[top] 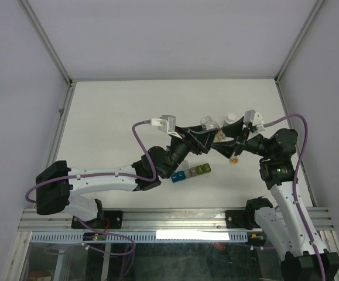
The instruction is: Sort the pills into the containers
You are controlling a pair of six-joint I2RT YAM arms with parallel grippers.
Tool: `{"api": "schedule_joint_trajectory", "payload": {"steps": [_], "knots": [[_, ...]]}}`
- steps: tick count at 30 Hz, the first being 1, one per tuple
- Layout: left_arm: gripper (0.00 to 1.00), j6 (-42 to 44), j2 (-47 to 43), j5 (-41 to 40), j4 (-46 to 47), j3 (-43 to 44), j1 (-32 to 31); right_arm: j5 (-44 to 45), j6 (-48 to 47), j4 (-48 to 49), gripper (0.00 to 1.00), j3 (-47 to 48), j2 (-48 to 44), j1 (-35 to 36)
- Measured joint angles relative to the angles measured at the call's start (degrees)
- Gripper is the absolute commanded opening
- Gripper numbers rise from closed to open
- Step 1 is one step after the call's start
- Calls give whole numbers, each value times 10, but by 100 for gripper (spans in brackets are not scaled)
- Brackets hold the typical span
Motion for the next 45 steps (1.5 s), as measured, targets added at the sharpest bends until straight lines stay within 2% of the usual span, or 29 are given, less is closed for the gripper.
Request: {"api": "schedule_joint_trajectory", "payload": {"steps": [11,13,15,16,18,22,24,26,35,41,45], "knots": [[61,0,-2,8,-34,7,7,-18,-73,-45,7,0,-3,0],[54,0,-3,10,-42,7,7,-19,-86,-57,7,0,-4,0],[40,-1,-6,18,-46,7,8,-20,-97,-66,9,0,-5,0],[33,-1,-7,22,-49,7,10,-21,-102,-70,13,0,-5,0],[20,-3,-8,29,-53,7,11,-21,-114,-76,35,0,-6,0],[11,-6,-9,34,-62,6,11,-22,-150,-113,67,8,-6,0],[10,-8,-10,35,-62,6,11,-25,-161,-131,76,15,-6,0],[9,-9,-12,34,-61,6,11,-28,-166,-150,80,24,-7,1],[9,-25,-6,31,-50,6,11,-9,-166,-194,82,46,-4,1],[9,-26,24,30,-47,6,11,20,-157,-202,87,47,-2,4],[9,-28,32,30,-51,6,10,38,-155,-202,84,47,1,5]]}}
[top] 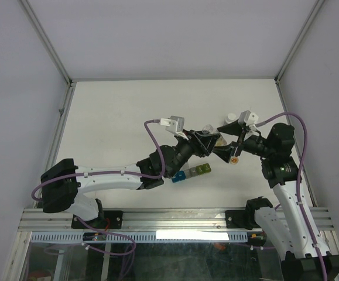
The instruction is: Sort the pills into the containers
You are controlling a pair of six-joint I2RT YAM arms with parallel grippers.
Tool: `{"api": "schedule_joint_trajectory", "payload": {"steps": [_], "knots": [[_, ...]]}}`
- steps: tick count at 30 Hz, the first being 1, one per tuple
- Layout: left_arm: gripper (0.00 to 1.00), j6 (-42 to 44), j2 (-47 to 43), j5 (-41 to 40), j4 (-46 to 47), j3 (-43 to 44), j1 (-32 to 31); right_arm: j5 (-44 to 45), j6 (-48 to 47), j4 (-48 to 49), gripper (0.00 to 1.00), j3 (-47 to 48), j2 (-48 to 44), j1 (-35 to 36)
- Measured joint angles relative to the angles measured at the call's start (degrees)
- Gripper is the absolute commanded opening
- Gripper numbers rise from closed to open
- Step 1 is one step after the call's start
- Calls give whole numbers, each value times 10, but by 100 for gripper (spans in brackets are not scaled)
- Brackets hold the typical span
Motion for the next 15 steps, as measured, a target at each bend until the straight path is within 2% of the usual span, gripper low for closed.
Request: {"api": "schedule_joint_trajectory", "payload": {"steps": [9,13,15], "knots": [[9,-3,0,0,1,1,0,10,-2,-13,80,5,18,10],[9,-5,0,1,1,1,0,16,-5,-16,69,6,31,21],[9,-7,0,1,1,1,0,20,-7,-19,60,7,35,24]]}}
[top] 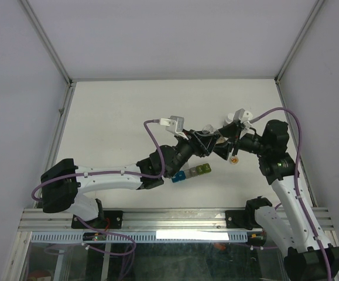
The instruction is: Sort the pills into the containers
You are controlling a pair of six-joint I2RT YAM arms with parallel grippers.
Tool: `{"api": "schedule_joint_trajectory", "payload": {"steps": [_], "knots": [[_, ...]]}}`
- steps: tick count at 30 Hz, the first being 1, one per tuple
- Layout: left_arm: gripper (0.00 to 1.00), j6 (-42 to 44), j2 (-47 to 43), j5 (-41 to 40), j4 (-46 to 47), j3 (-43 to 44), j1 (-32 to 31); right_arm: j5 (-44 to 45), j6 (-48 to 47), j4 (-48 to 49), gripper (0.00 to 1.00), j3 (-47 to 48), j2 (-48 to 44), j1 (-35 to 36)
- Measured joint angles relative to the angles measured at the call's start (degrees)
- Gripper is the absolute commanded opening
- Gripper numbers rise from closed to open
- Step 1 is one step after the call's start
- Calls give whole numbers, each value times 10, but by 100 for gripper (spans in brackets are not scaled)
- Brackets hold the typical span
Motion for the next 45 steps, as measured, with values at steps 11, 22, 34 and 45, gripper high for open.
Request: {"api": "schedule_joint_trajectory", "payload": {"steps": [11,22,34,45], "knots": [[97,-1,-1,11,-3,5,0,-19,-8,-12,19,11,-3,-4],[99,101,-177,114,-8,-102,0,-73,82,54,16,22,13,-102],[99,160,-345,186,-153,-186,68,-131,566,514,16,133,151,-93],[99,132,-355,215,-190,-193,79,-89,563,473,11,324,98,-95]]}}
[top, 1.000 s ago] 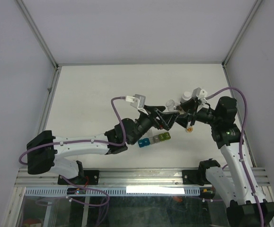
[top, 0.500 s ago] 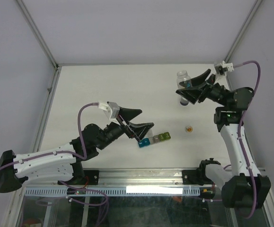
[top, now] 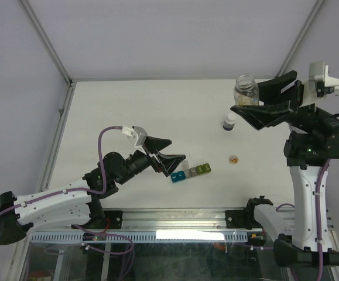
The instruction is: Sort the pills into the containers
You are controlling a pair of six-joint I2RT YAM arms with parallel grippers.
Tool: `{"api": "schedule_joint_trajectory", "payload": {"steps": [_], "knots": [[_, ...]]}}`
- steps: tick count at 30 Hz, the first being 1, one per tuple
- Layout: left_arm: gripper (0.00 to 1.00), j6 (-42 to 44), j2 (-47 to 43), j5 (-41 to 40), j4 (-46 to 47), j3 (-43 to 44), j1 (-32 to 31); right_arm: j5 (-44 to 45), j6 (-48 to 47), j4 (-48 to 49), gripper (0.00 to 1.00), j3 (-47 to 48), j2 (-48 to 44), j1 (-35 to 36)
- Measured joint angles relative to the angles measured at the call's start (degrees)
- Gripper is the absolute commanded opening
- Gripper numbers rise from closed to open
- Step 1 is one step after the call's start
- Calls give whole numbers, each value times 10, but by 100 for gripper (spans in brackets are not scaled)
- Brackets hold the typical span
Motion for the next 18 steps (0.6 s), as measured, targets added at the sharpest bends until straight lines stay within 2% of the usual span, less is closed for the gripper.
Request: {"api": "schedule_joint_trajectory", "payload": {"steps": [1,2,3,4,5,6,8,11,15,18], "knots": [[99,-3,-2,2,3,-3,0,3,0,-12,12,-1,-1,-17],[99,-5,-3,3,5,-6,0,-3,37,26,11,-10,4,-17],[99,-6,-3,4,7,-9,0,-12,104,128,11,-31,16,-9],[99,-6,-3,4,7,-11,0,-18,140,172,10,-43,24,0],[99,-6,-3,4,7,-13,0,-28,164,195,11,-57,30,-3],[99,-7,-3,4,7,-14,0,-34,151,178,12,-67,29,-10],[99,-7,-4,4,6,-16,0,-36,84,76,12,-85,18,-26],[99,-6,-19,2,9,-34,0,-73,-10,-26,12,-134,-5,21],[99,-5,-38,-5,13,-66,0,-43,-322,-347,14,-139,-56,54],[99,-2,-40,-13,27,-89,0,-30,-536,-534,17,-140,-67,56]]}}
